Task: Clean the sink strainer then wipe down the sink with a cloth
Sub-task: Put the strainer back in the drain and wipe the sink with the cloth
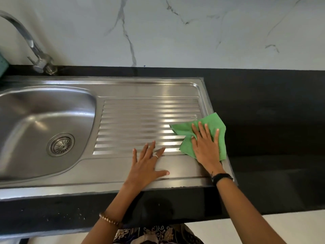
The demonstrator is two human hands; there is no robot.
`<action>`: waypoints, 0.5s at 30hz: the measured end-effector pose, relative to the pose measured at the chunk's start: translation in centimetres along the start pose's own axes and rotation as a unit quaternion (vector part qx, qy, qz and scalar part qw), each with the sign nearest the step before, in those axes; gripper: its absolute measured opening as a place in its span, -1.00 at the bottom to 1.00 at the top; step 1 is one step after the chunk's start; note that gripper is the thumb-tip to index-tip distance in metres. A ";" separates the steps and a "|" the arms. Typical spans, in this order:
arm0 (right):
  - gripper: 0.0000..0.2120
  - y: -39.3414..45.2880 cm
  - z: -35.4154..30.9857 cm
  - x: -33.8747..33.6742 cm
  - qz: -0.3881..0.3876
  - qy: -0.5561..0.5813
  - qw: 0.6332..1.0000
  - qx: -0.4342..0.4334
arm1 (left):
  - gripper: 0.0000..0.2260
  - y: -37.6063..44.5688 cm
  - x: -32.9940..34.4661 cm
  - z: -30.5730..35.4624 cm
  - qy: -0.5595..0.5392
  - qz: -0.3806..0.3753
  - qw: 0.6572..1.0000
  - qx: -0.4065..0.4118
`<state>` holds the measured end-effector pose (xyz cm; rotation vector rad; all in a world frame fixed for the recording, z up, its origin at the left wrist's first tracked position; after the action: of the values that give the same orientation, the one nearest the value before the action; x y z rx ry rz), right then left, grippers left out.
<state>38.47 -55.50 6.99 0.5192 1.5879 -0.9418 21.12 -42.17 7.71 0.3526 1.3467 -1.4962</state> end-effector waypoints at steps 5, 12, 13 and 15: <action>-0.45 -5.3 -0.2 2.1 -0.003 0.066 0.998 0.002 | -0.28 -0.5 0.5 -0.5 0.000 0.021 1.000 -0.007; -0.50 -1.0 -1.1 0.8 -0.032 0.112 0.993 0.007 | -0.25 -1.7 0.7 -2.5 -0.064 0.088 0.994 -0.011; -0.51 0.0 -1.4 0.3 -0.032 0.118 0.992 0.010 | -0.25 -2.1 0.6 -3.3 -0.067 0.094 0.993 -0.020; -0.51 1.1 -2.0 -0.1 -0.027 0.116 0.992 0.027 | -0.24 -2.8 0.3 -5.1 -0.080 0.106 0.990 -0.043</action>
<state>38.13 -53.25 6.77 0.6461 1.7961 -0.9953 16.61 -38.43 7.37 0.3043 1.2034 -1.2590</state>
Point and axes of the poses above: each hand's wrist, its own y-axis towards the middle knuckle, its own x-axis out of the palm, z = x × y, the point moved 3 cm from there along y, towards the middle knuckle, and after that the axes turned 15 degrees about -z, right-handed, at the moved point
